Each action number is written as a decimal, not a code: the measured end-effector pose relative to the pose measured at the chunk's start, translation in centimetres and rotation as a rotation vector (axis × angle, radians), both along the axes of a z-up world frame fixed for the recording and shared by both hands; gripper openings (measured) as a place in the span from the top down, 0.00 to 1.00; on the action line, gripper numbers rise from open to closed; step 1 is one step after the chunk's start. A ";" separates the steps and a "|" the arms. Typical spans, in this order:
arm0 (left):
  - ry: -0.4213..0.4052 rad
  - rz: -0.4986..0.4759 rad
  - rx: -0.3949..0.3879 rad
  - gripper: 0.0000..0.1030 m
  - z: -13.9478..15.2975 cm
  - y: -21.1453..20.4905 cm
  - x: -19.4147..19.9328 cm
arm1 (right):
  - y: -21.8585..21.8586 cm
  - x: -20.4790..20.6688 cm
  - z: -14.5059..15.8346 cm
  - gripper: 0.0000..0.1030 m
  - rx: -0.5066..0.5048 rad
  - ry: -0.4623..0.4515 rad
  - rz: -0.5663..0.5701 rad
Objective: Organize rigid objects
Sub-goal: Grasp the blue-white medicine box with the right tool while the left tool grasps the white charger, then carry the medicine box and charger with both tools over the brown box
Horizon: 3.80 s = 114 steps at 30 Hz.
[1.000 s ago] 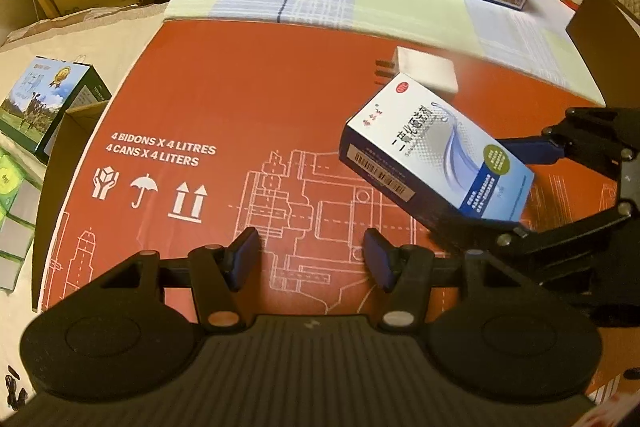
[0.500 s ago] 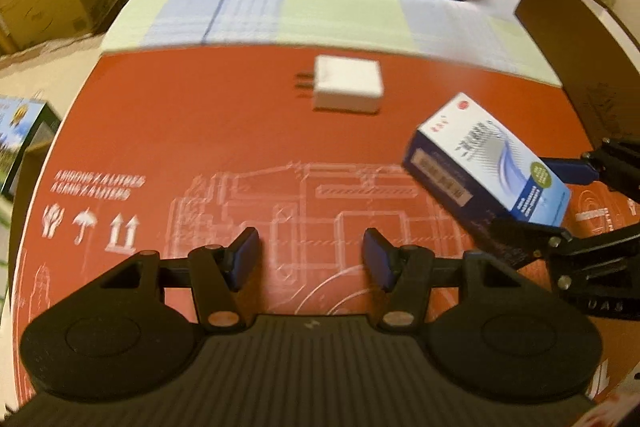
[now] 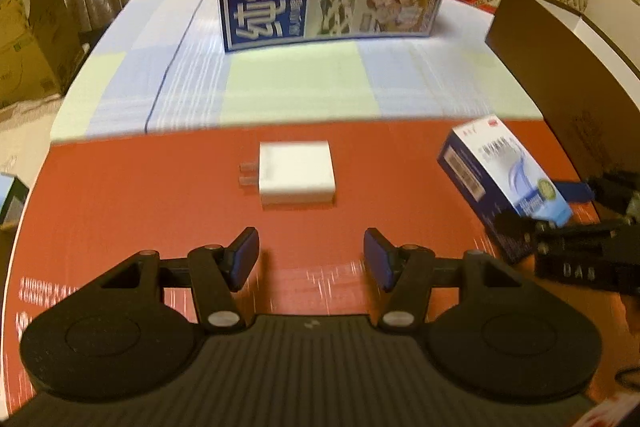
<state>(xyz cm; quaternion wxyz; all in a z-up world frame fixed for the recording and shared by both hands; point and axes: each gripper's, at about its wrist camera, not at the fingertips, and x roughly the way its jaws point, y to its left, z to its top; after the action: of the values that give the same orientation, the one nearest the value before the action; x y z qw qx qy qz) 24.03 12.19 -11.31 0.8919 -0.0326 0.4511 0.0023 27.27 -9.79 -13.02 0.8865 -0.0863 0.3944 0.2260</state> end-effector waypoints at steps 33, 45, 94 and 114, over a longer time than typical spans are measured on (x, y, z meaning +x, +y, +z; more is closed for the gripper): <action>-0.009 -0.107 0.106 0.56 -1.5 -3.2 1.7 | -0.7 0.9 0.1 0.40 -0.009 0.031 -0.033; 0.008 -0.144 0.109 0.56 -1.2 -5.2 -0.5 | -0.8 -1.5 0.2 0.40 -0.039 0.062 0.008; -0.194 -0.341 0.125 0.56 11.5 -20.7 -1.7 | -16.2 -5.7 11.9 0.41 0.142 -0.067 -0.082; -0.166 -0.449 0.098 0.56 11.8 -34.9 5.5 | -29.7 1.2 13.3 0.41 0.134 -0.093 -0.201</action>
<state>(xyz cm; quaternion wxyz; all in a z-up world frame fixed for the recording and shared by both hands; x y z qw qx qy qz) 29.55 -22.71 0.48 0.9046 0.1117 0.3715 -0.1769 28.48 -39.52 0.25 0.9258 0.0026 0.3435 0.1578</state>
